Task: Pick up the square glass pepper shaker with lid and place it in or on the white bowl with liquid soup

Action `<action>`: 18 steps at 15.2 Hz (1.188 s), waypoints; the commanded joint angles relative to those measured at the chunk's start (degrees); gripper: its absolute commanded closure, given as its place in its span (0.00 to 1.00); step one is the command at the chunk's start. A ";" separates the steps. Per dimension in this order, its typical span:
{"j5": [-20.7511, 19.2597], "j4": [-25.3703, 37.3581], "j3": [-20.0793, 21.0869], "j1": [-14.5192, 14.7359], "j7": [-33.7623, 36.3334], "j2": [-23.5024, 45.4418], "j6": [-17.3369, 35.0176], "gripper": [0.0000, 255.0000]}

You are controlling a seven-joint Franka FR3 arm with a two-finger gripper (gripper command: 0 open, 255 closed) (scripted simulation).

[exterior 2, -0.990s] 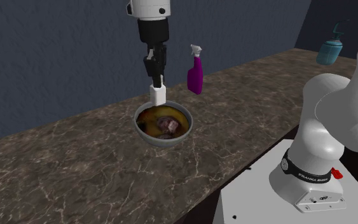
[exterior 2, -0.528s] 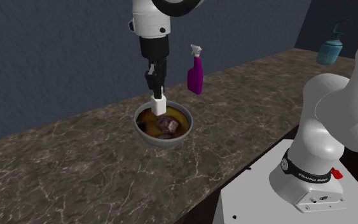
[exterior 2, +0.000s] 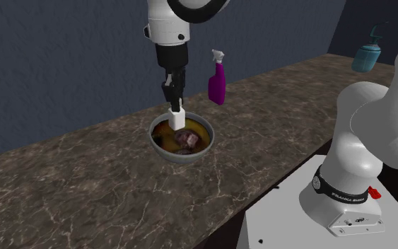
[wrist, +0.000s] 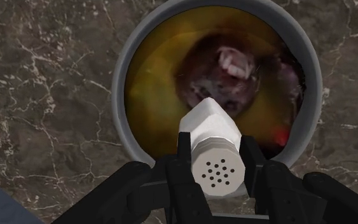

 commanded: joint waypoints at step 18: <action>0.09 6.12 0.14 0.09 -0.03 -1.24 -7.36 0.00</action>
